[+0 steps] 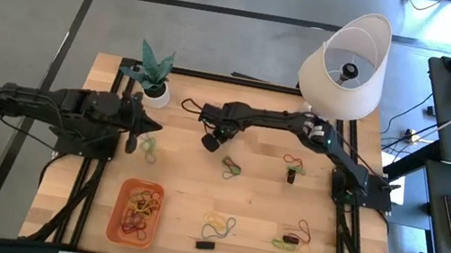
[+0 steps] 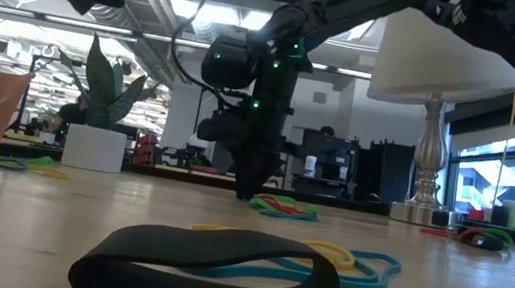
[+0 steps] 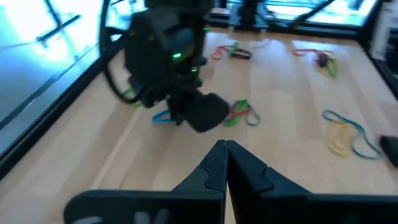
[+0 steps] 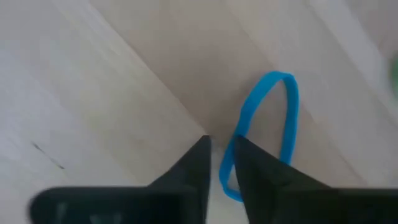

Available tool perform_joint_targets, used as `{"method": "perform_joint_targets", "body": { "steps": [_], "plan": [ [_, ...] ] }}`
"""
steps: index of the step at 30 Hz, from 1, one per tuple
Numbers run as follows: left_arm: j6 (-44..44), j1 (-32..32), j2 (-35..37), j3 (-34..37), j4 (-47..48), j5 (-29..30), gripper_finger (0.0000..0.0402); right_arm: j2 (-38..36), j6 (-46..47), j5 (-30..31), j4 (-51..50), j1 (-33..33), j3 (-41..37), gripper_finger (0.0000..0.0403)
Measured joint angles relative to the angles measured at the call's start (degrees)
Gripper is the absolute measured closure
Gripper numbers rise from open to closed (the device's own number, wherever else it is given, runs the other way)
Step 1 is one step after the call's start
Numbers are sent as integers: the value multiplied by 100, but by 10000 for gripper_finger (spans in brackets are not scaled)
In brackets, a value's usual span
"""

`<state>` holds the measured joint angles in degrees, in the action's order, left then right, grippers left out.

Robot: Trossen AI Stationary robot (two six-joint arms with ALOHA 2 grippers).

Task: Pick and place rubber bands into bin
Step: Put the blue rubber band into the orange bin

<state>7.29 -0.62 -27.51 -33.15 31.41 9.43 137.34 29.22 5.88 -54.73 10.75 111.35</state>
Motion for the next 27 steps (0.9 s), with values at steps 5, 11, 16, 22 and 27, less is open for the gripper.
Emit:
{"method": "perform_joint_targets", "body": {
  "steps": [5,11,16,22,27],
  "plan": [
    [348,-244,-212,0,-65,-181,400,-40,-243,395,-98,-212,-18,394],
    [684,-693,-554,0,-78,-333,400,-382,-403,378,-493,-661,-66,399],
    [1262,-938,-737,0,-82,-287,400,-892,-503,541,-824,-1119,-46,400],
    [1698,-997,-846,0,-87,-168,400,-1461,-708,699,-862,-1752,-39,401],
    [2042,-997,-846,0,-82,-163,400,-1528,-714,1580,-932,-1866,-39,392]
  ]
}}
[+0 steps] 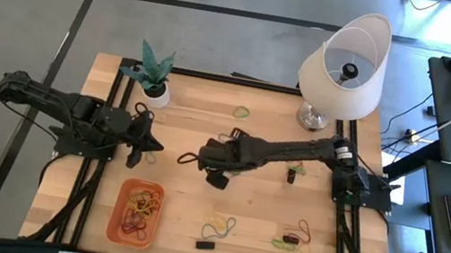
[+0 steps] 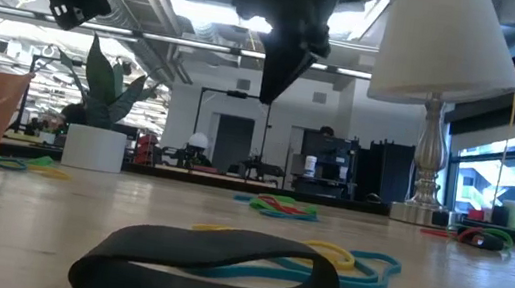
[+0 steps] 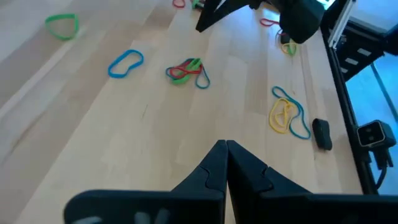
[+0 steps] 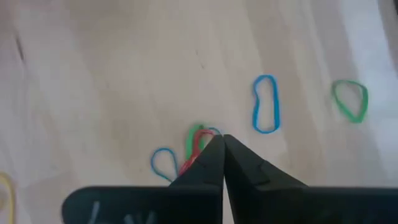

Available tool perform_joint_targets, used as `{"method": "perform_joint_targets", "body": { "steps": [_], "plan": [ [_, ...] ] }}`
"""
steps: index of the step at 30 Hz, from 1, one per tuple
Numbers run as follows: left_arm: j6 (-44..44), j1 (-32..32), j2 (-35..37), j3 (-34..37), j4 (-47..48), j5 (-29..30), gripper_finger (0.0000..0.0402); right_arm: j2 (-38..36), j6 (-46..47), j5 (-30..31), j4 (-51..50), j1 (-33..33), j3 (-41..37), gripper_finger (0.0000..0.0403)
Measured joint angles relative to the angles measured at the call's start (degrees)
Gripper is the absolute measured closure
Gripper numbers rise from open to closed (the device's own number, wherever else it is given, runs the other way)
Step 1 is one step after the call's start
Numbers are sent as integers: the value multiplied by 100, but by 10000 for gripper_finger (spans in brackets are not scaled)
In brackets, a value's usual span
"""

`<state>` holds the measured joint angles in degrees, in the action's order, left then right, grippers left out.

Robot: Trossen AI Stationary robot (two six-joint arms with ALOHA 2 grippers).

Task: Pick and place rubber bands into bin
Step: Put the blue rubber band into the orange bin

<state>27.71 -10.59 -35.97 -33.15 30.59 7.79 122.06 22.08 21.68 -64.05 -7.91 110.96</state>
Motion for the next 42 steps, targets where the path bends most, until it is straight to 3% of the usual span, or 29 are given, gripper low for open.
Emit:
{"method": "perform_joint_targets", "body": {
  "steps": [7,14,18,25,30,37,42],
  "plan": [
    [20,2,2,0,2,2,398,175,-142,-1056,227,646,-2,382],
    [-210,2,2,0,2,22,398,192,-170,-1636,463,1360,-72,380],
    [-491,2,0,0,2,22,399,192,-359,-2032,723,1605,-307,359],
    [-493,2,2,0,2,23,397,201,-1022,-1990,1396,1675,-1034,289],
    [-493,2,2,0,2,23,400,201,-1045,-1943,2146,1672,-1594,269],
    [-493,2,2,0,2,22,396,170,-1044,-1907,2685,1672,-2303,286],
    [-493,2,2,0,3,22,399,138,-882,-1885,2890,1647,-2630,344]
  ]
}}
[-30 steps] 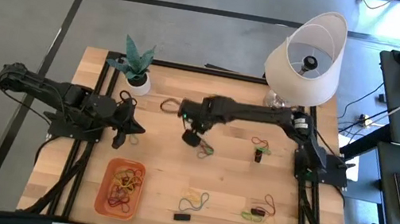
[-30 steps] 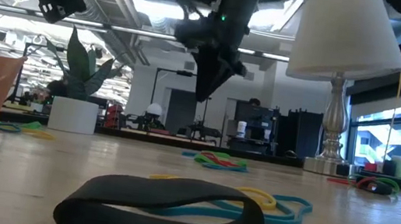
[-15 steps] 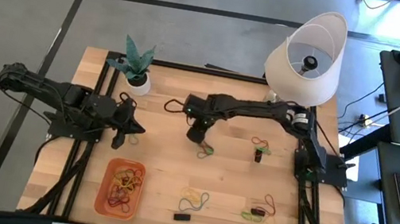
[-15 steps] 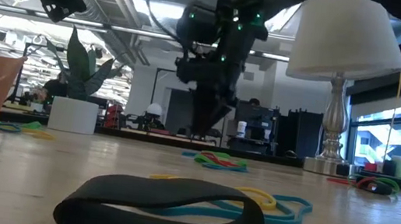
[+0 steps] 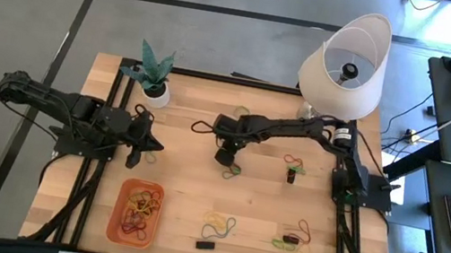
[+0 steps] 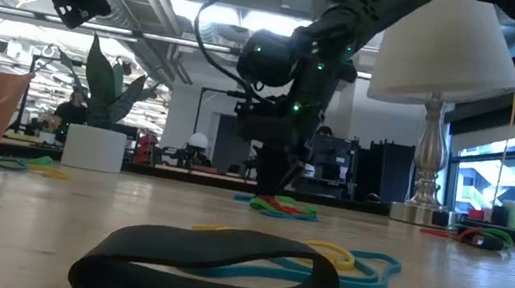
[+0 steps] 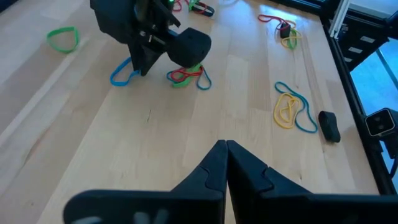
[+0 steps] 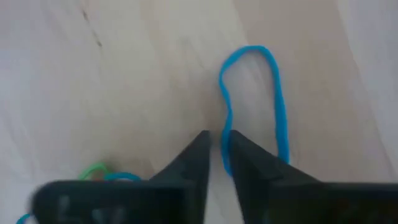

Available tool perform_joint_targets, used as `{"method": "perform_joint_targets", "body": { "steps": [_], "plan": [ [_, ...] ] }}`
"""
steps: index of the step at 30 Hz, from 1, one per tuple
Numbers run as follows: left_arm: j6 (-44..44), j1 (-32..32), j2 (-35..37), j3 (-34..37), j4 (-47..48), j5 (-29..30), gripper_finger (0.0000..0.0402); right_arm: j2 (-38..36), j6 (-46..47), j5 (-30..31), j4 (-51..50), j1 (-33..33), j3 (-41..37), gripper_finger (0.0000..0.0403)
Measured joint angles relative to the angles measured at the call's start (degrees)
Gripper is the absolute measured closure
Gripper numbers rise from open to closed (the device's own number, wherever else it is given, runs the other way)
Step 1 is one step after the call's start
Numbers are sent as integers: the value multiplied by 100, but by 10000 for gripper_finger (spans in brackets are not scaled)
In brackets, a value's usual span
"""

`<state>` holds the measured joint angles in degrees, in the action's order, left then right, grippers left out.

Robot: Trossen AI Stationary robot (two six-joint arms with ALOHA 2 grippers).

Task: Pick and place rubber bands into bin
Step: Put the blue rubber band into the orange bin

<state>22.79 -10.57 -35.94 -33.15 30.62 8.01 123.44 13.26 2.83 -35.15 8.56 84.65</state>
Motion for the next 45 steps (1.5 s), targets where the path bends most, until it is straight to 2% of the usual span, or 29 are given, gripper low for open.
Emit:
{"method": "perform_joint_targets", "body": {
  "steps": [3,10,19,27,37,45],
  "plan": [
    [0,0,0,0,2,0,400,2,177,13,9,-40,-43,391],
    [0,0,0,0,-1,0,397,-70,303,11,-201,-215,254,399],
    [0,0,0,0,0,0,399,-784,521,185,-285,-538,388,402],
    [0,0,0,2,-1,0,400,-1185,578,179,720,-1283,483,403],
    [0,0,2,2,-7,2,396,-829,29,196,1586,-2099,1906,403],
    [0,7,2,4,-9,2,399,603,-248,189,1275,-2243,4045,403]
  ]
}}
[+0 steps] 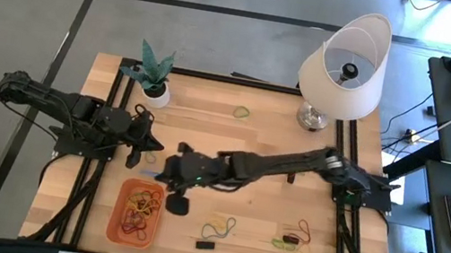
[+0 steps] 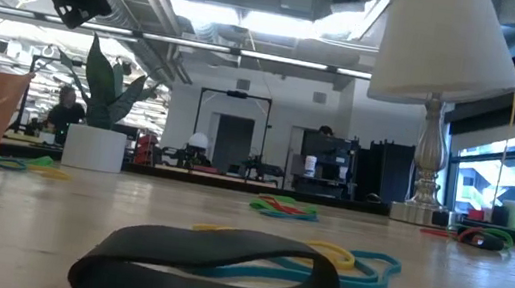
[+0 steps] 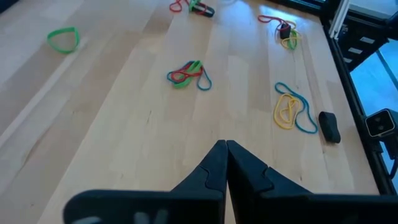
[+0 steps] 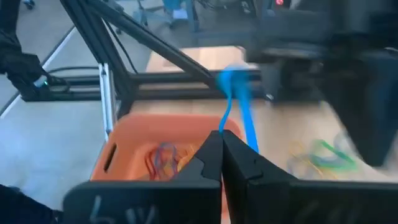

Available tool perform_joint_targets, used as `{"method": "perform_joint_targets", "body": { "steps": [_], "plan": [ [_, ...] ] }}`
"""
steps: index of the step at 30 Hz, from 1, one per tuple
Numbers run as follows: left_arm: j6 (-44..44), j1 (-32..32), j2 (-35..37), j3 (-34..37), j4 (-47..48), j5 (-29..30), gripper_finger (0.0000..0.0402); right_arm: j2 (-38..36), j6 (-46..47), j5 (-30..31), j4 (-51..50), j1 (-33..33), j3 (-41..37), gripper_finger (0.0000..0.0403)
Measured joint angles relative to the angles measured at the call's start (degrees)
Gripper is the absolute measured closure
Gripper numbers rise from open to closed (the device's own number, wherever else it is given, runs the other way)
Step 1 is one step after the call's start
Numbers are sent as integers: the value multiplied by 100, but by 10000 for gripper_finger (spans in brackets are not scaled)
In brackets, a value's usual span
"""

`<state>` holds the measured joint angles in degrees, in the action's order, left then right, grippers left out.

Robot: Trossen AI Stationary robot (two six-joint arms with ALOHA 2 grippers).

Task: Pick and place rubber bands into bin
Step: Put the blue rubber band into the orange bin

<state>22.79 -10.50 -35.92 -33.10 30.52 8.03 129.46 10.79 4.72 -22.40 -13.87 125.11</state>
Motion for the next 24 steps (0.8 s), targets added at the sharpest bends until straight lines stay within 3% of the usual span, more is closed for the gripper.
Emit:
{"method": "perform_joint_targets", "body": {
  "steps": [4,8,16,24],
  "plan": [
    [0,0,-2,0,-32,0,394,926,83,-206,-257,-2,999,403],
    [0,0,0,0,-27,24,395,1335,543,-442,379,-22,698,403],
    [0,0,-2,0,-15,24,399,1925,1266,-468,355,-156,683,401],
    [0,0,-2,0,-7,24,398,1992,2068,-440,433,-119,718,353]
  ]
}}
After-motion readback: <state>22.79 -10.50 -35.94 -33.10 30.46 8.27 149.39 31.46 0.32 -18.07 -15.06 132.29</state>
